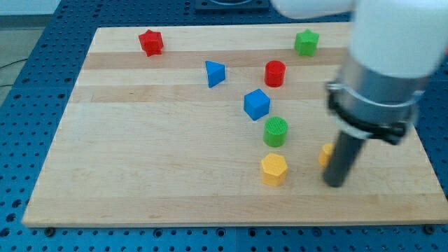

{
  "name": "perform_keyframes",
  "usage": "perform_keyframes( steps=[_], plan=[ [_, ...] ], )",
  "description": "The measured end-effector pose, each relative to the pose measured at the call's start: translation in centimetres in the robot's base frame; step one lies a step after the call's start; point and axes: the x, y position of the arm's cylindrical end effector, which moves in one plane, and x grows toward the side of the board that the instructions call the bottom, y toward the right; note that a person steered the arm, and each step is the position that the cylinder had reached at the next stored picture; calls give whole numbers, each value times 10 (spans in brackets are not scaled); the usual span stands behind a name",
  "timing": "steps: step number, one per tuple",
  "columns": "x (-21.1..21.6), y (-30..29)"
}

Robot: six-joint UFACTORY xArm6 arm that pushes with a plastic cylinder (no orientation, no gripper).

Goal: Push the yellow heart to the bottom of the green circle

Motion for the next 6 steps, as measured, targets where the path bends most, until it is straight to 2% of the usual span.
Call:
perform_keyframes(
  steps=[1,3,4,5,6],
  plan=[
    [-4,64],
    [-25,-10],
    [-39,1],
    [-59,-13],
    [-58,-53]
  ],
)
